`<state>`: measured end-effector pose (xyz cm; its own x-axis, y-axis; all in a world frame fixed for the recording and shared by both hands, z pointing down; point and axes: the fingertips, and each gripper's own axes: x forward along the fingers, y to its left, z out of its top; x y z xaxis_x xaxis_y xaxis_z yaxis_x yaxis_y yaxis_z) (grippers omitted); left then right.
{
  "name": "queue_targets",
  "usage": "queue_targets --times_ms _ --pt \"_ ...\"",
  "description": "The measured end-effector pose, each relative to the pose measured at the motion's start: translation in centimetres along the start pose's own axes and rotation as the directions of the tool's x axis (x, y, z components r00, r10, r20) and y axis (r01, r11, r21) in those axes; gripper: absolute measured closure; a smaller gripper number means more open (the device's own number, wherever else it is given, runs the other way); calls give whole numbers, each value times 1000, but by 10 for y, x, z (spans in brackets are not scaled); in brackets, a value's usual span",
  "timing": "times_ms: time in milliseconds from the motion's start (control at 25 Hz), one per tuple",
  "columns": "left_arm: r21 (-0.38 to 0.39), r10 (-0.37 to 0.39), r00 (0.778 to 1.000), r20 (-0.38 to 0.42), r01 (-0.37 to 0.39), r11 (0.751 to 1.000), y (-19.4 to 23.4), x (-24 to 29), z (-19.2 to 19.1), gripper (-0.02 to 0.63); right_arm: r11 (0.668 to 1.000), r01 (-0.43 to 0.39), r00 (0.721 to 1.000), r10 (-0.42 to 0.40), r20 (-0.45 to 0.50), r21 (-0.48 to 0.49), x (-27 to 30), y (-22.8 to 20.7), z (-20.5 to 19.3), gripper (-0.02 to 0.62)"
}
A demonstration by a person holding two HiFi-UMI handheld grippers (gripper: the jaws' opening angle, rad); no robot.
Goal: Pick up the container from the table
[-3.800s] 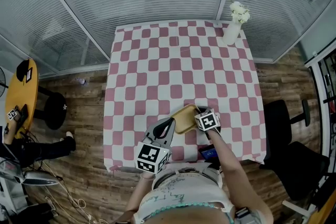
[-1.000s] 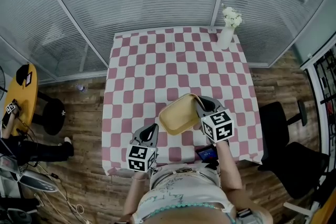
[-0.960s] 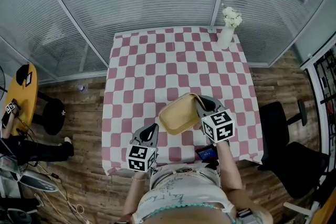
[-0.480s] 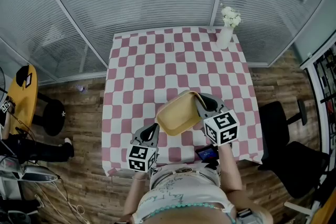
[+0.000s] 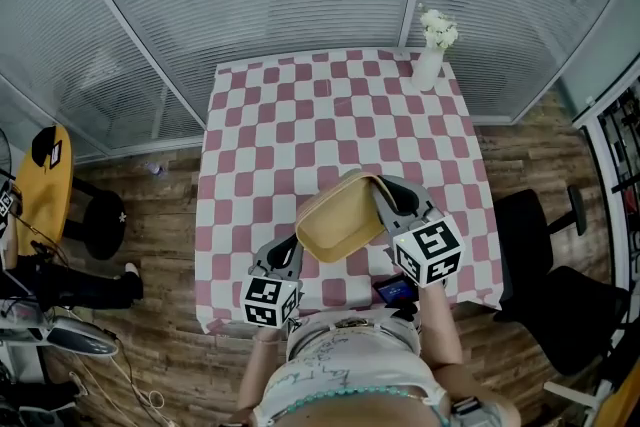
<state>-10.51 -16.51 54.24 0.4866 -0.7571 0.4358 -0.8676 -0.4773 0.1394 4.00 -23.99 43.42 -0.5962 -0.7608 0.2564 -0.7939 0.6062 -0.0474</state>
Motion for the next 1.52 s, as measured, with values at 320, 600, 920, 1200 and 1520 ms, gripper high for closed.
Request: queue_targets --times_ms 320,600,920,1200,1520 --pt "2 -6 1000 21 6 1000 -5 -3 8 591 999 29 993 -27 115 -19 -21 4 30 578" --pt "3 -4 999 47 4 1000 -9 -4 14 591 999 32 986 -26 167 -28 -34 10 45 578" --pt "0 -11 999 47 11 1000 -15 -6 13 589 999 21 982 -14 186 -32 -40 15 52 578" --pt "-1 -18 999 46 18 1000 -20 -3 15 591 1000 3 984 0 176 -21 -37 16 48 578" --pt "8 -34 999 33 34 999 -25 -1 13 589 1000 -11 983 10 184 4 -37 15 48 578"
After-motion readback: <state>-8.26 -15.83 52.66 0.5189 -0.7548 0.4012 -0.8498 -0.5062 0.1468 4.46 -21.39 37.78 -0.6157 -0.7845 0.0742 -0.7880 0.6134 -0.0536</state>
